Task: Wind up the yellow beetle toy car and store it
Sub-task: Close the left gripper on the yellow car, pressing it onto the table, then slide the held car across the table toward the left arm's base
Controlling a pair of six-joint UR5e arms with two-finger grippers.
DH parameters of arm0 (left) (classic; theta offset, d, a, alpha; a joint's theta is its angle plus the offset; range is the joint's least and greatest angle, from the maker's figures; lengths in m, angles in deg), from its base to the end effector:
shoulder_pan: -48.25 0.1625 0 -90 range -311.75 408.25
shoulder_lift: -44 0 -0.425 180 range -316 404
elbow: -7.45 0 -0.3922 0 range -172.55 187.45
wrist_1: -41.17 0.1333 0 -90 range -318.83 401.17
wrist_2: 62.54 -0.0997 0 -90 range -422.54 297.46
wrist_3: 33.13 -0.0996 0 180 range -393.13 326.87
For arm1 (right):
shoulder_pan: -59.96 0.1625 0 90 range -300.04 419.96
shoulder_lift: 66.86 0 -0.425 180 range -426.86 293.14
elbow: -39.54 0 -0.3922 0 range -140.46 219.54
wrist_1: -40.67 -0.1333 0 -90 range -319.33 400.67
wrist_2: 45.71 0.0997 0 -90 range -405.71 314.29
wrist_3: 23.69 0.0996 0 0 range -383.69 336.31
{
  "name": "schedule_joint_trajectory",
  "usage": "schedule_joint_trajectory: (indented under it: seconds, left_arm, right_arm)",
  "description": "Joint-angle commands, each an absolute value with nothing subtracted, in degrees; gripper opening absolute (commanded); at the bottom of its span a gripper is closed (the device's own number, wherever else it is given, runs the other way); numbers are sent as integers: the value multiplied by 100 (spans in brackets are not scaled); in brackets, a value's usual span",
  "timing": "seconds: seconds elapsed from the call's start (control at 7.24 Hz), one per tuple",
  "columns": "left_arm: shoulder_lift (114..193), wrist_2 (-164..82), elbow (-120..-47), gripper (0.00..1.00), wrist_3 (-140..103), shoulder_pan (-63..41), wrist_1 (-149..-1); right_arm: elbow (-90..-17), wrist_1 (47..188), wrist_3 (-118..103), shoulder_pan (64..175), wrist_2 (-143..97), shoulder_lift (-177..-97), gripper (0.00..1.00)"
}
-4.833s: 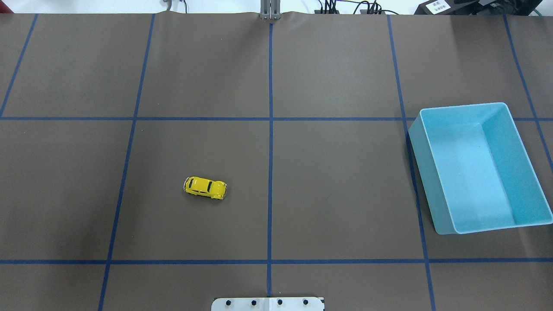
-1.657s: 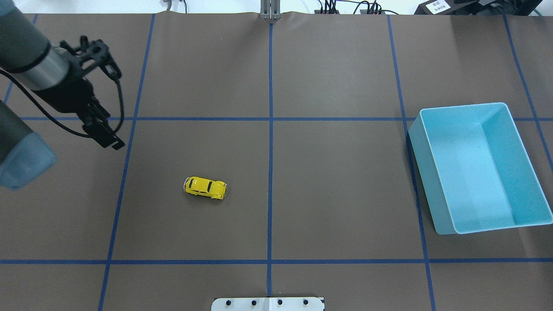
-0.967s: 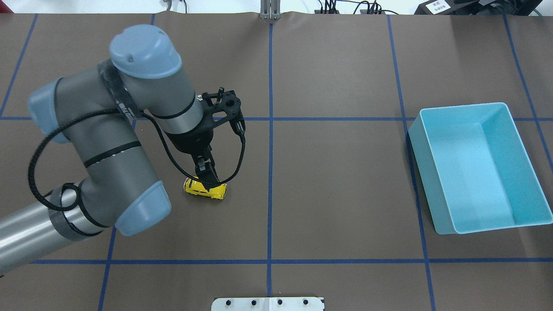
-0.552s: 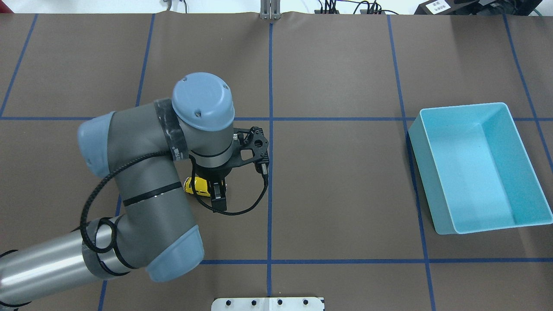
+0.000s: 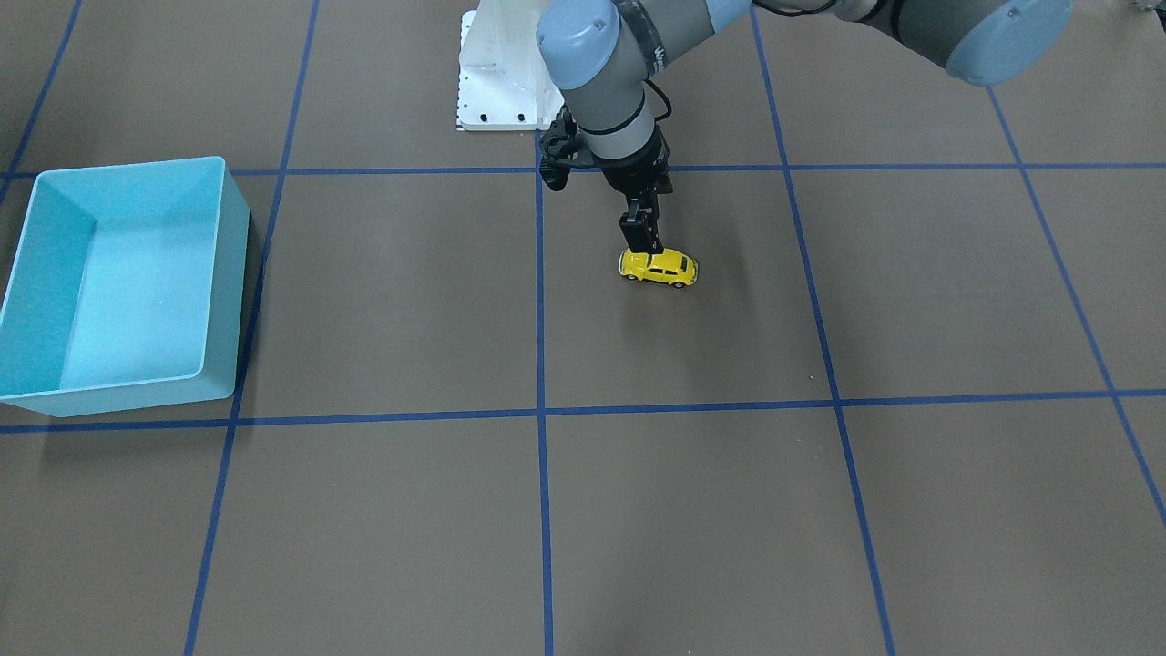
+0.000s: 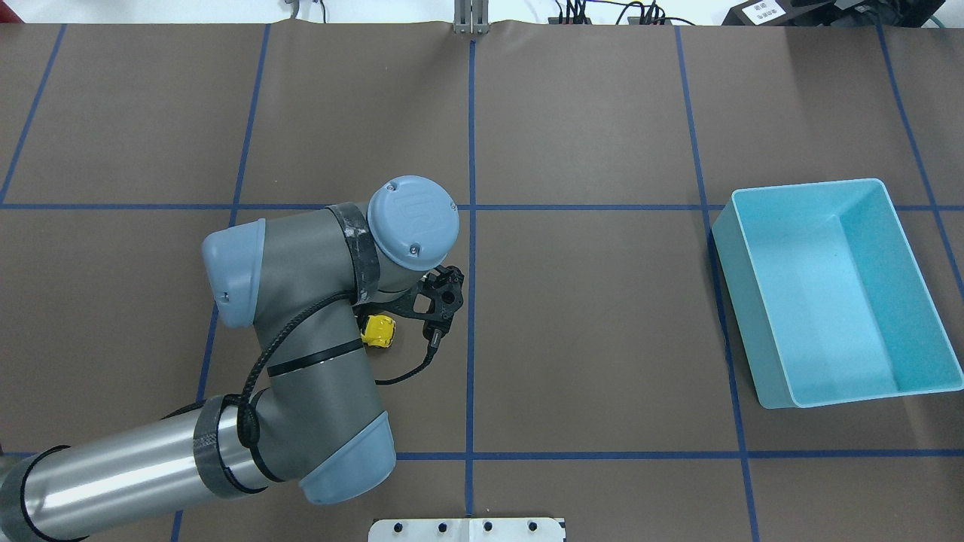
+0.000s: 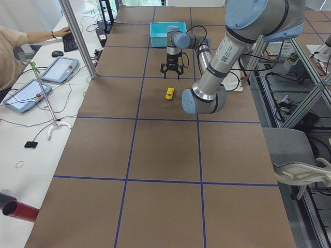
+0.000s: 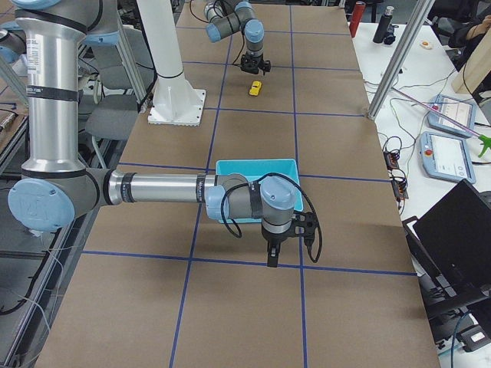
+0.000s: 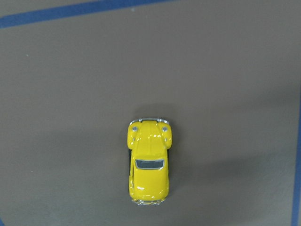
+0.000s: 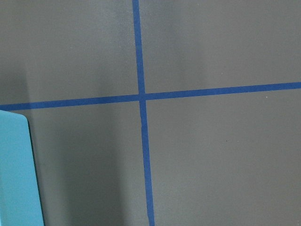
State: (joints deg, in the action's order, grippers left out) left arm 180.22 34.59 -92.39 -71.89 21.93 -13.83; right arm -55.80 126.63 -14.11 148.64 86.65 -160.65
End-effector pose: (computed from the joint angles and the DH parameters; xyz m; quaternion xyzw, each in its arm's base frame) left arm 0.5329 -0.3985 0.1876 0.1649 0.0990 0.7721 0.6057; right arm 0.0553 -0.4718 0.6395 0.0110 -0.3636 0.0495 0.9302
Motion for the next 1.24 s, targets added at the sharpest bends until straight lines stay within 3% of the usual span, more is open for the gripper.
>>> schedule_joint_trajectory:
  seconds: [0.0,1.1]
  left_arm:
    - [18058,3387,-8898,100,-6606,2223,-1437]
    - [17988,3185,-8220,100,-6082,2654,-2545]
  right_arm:
    - [-5573,12663,-1411,14864,8665,-16064,100]
    - [-5635,12672,-1419,14864,8648,-16029,100]
